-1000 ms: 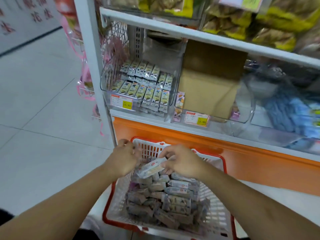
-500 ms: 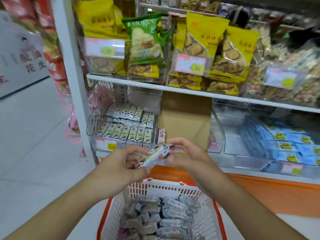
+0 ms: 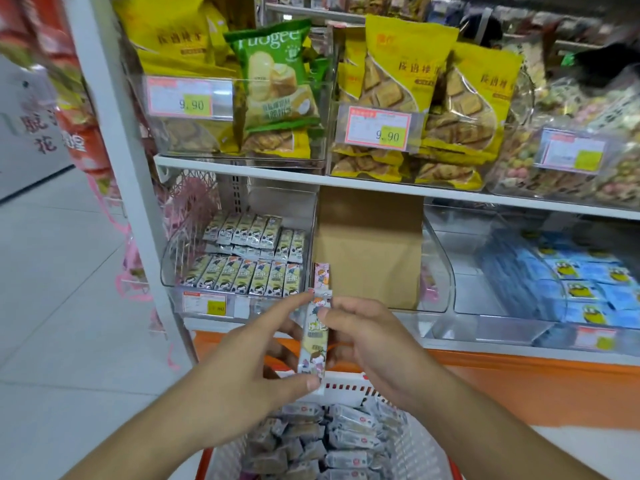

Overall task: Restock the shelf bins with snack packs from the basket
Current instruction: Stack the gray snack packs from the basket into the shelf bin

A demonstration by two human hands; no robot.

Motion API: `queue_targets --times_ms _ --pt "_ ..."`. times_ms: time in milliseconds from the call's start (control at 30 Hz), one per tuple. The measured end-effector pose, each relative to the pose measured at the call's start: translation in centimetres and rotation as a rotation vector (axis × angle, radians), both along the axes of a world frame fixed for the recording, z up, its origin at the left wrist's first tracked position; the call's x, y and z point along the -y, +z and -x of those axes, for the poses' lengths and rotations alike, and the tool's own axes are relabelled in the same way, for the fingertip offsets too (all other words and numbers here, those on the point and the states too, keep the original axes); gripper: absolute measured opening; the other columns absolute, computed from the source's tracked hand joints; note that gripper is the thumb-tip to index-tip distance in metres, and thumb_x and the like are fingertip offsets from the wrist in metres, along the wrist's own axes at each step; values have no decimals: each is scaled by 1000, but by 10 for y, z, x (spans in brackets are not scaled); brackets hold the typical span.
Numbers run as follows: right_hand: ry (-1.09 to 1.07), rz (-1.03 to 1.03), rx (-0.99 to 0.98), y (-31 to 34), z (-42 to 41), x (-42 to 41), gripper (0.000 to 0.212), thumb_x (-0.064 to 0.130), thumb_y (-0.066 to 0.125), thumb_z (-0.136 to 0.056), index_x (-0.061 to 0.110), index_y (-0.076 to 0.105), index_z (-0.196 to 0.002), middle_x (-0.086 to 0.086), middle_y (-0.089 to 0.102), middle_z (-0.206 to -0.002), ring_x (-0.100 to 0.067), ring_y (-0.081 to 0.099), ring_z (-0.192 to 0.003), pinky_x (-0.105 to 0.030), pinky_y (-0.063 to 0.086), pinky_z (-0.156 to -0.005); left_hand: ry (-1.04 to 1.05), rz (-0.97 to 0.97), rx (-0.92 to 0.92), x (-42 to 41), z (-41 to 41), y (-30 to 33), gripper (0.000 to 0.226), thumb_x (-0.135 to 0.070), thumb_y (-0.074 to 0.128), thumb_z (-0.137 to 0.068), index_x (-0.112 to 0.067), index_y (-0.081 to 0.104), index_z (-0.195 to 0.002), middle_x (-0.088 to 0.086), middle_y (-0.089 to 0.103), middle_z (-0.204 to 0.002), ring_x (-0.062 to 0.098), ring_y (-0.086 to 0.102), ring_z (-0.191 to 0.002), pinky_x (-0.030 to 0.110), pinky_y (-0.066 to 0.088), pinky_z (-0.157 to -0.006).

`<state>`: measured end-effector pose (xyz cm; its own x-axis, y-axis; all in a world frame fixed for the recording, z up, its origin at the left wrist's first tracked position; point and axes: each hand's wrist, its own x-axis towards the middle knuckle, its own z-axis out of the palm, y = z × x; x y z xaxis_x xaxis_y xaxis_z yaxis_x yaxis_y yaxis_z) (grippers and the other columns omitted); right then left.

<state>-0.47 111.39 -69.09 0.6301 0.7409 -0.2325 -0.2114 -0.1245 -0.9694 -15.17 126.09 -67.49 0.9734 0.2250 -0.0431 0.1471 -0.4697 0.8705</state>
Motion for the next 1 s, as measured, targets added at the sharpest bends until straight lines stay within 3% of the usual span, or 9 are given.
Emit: queue_targets --times_ms 167,267,333,433,500,667,733,833,1000 --pt "41 49 52 -6 0 -15 46 37 71 -93 -7 63 -107 -21 58 -90 -34 59 -78 -40 52 -64 -10 -75 -43 -14 -6 -3 103 -28 95 -71 -69 34 -143 -33 54 -102 4 67 -79 24 57 -75" --pt "45 108 127 0 -9 -26 34 41 69 -97 15 71 -119 -7 75 -108 -31 72 -89 -46 59 -78 27 -142 -27 -31 -14 -1 99 -32 97 -67 -69 39 -138 -22 59 -103 2 66 -77 24 56 -71" --pt "16 244 414 7 -22 -33 38 41 65 -100 31 60 -136 11 69 -126 -12 70 -106 -40 58 -95 71 -211 -10 -50 -24 1 98 -40 96 -65 -72 37 -136 -23 60 -106 -2 65 -85 19 52 -70" --pt "57 365 981 15 -43 -43 63 27 60 -102 36 34 -159 20 35 -161 0 37 -142 -10 26 -114 124 -342 7 -90 -53 4 97 -55 93 -62 -66 39 -142 -29 54 -118 -4 61 -103 28 54 -87" --pt "200 413 1116 6 -53 -50 79 22 57 -103 36 14 -167 25 6 -171 1 10 -155 -2 3 -113 122 -445 -16 -117 -81 4 99 -59 92 -62 -55 42 -147 -18 46 -135 5 54 -121 32 49 -102" --pt "325 461 1149 -16 -63 -54 89 29 52 -104 40 -13 -165 36 -27 -163 3 -8 -157 -24 16 -127 116 -714 -155 -165 -165 -7 109 -82 79 -55 -53 37 -151 10 42 -149 35 35 -139 48 33 -118" --pt "329 469 1129 -14 -64 -54 88 32 51 -105 43 -14 -164 40 -29 -160 5 -14 -156 -26 14 -128 87 -758 -155 -178 -193 -13 111 -89 72 -52 -50 40 -151 4 41 -160 30 35 -147 46 33 -120" --pt "329 475 1112 -12 -65 -54 89 34 52 -105 47 -13 -163 45 -32 -155 6 -15 -156 -28 21 -127 11 -757 -128 -193 -222 -22 97 -70 80 -70 -41 40 -154 0 22 -168 21 17 -155 34 24 -124" --pt "328 485 1134 -13 -64 -53 89 36 52 -105 51 -15 -161 46 -33 -154 9 -16 -154 -28 19 -128 -35 -783 -281 -210 -249 -36 100 -79 74 -68 -49 34 -154 -5 6 -168 27 3 -157 52 20 -125"
